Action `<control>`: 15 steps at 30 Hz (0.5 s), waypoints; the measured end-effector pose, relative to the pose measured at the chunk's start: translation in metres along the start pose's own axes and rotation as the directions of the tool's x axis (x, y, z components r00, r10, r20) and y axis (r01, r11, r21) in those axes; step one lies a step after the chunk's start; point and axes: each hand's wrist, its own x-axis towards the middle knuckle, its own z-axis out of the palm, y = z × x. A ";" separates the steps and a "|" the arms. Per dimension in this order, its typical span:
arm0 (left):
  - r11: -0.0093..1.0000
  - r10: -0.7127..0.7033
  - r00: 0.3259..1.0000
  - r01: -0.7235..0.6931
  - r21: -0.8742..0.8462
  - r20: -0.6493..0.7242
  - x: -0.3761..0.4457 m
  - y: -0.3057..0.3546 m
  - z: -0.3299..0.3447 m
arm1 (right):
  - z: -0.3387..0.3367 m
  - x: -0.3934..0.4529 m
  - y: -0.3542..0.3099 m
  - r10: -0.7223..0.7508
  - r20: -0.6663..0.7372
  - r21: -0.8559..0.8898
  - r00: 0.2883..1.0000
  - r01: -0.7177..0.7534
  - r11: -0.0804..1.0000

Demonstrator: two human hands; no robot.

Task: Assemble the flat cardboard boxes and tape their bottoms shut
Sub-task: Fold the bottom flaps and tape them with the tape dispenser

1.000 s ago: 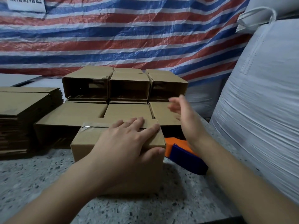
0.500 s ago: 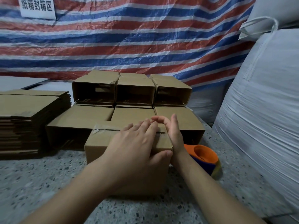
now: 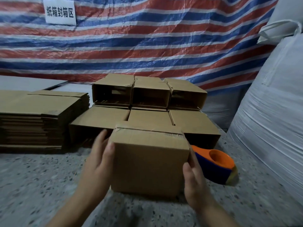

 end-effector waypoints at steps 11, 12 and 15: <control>0.866 -0.467 0.876 0.424 0.266 0.123 0.053 0.009 -0.021 | -0.005 0.076 -0.037 0.608 -0.163 -0.490 0.777 -0.599 0.633; 0.839 -0.513 0.848 0.464 0.285 0.130 0.055 0.006 -0.020 | -0.003 0.078 -0.030 0.660 -0.160 -0.492 0.734 -0.639 0.591; 0.820 -0.550 0.832 0.519 0.239 0.080 0.054 -0.004 -0.018 | 0.001 0.077 -0.016 0.691 -0.174 -0.500 0.702 -0.668 0.552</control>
